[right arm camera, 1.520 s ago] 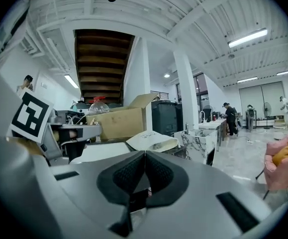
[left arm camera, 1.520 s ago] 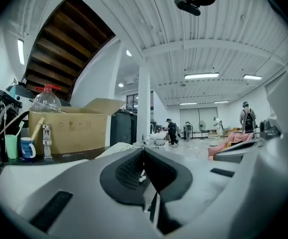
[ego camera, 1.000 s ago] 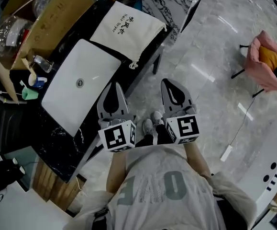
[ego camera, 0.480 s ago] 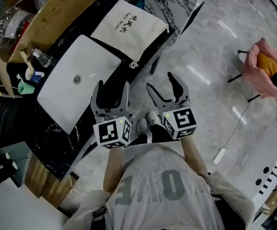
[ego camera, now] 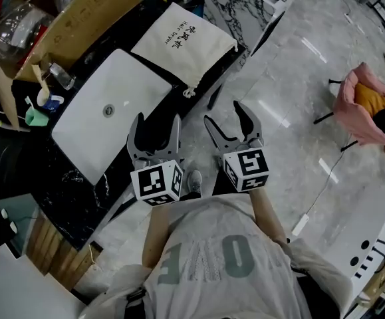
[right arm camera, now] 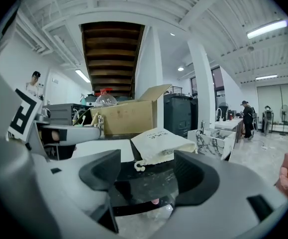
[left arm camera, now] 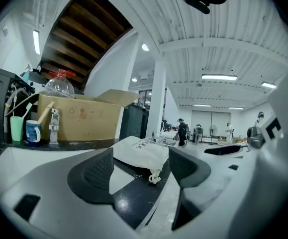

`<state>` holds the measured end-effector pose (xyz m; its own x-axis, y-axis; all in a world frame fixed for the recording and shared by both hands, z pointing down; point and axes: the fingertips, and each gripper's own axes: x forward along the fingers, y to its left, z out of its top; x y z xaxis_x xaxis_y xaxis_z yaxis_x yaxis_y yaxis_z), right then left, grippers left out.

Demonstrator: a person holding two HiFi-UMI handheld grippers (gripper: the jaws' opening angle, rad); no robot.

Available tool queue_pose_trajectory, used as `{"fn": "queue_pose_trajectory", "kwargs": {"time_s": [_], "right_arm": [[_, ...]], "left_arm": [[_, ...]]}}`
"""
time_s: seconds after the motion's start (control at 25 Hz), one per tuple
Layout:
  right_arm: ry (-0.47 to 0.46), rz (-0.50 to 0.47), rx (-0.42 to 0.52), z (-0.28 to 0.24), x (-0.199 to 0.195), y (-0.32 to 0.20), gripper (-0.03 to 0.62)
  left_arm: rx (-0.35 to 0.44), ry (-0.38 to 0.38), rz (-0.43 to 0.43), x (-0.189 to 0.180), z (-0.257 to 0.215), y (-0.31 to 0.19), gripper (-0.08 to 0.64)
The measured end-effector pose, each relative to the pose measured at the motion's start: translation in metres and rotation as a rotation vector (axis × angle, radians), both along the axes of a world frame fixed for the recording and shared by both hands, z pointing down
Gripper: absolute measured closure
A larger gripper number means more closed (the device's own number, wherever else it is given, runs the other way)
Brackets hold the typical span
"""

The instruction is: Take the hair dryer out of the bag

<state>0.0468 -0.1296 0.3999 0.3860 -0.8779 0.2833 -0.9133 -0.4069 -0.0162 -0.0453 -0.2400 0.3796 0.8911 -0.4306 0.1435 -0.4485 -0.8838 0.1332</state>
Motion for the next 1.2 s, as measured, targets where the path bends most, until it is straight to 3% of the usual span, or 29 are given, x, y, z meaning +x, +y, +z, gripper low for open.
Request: {"fn": "queue_pose_trajectory", "kwargs": {"time_s": [0.24, 0.4, 0.68, 0.92, 1.2], "right_arm": [[0.091, -0.065, -0.023, 0.002, 0.031, -0.015, 0.270], [0.123, -0.143, -0.038, 0.002, 0.061, -0.025, 0.270], [0.188, -0.366, -0.047, -0.008, 0.123, -0.051, 0.272], [0.209, -0.601, -0.022, -0.006, 0.140, -0.069, 0.272], [0.261, -0.771, -0.011, 0.004, 0.157, -0.057, 0.272]], "left_arm": [[0.017, 0.051, -0.101, 0.004, -0.011, -0.007, 0.238], [0.009, 0.043, -0.200, 0.011, -0.004, -0.009, 0.238], [0.013, 0.024, -0.380, 0.055, -0.004, 0.000, 0.238], [0.050, 0.034, -0.580, 0.080, -0.017, 0.009, 0.238], [0.029, -0.012, -0.684, 0.115, 0.009, 0.046, 0.239]]}}
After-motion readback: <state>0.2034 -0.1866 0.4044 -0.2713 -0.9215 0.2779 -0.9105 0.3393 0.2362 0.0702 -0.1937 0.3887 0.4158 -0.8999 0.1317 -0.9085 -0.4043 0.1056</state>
